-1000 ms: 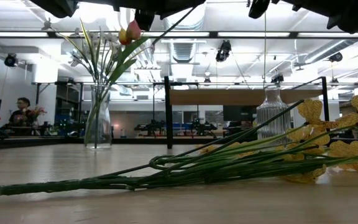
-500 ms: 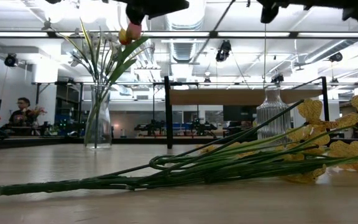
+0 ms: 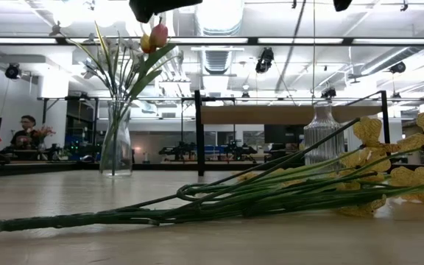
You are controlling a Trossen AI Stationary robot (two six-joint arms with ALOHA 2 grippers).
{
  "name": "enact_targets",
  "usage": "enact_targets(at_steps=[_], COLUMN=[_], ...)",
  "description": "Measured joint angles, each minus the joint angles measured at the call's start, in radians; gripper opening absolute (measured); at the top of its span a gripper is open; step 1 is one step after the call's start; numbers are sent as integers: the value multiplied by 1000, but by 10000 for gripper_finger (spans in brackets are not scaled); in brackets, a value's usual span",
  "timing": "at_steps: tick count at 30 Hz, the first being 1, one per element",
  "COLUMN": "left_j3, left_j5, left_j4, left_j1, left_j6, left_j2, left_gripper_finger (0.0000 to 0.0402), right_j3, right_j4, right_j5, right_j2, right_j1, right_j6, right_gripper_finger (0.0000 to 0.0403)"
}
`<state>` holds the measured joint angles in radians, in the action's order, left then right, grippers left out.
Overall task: Pick and place flowers into a vace then onto a shelf
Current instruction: Put the dark red flower into the right transparent vase
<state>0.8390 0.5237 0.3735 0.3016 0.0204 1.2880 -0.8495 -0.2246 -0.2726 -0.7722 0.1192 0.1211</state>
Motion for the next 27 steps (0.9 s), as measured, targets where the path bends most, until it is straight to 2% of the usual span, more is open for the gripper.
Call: enact_targets(at_steps=[4, 13, 27], left_j3=[-17, -55, -56], left_j5=[-1, -1, -1], left_j4=[1, 0, 0], left_j1=[3, 5, 6], left_j6=[-1, -19, -19], left_j2=[-21, -34, -35], left_gripper_finger=[203, 203, 203], right_j3=[-95, -214, -108], right_j4=[-154, -399, -378], right_j5=[-22, -45, -45], right_j2=[-18, -38, -44], right_j1=[0, 0, 0], right_j6=[111, 188, 221], right_gripper_finger=[9, 9, 9])
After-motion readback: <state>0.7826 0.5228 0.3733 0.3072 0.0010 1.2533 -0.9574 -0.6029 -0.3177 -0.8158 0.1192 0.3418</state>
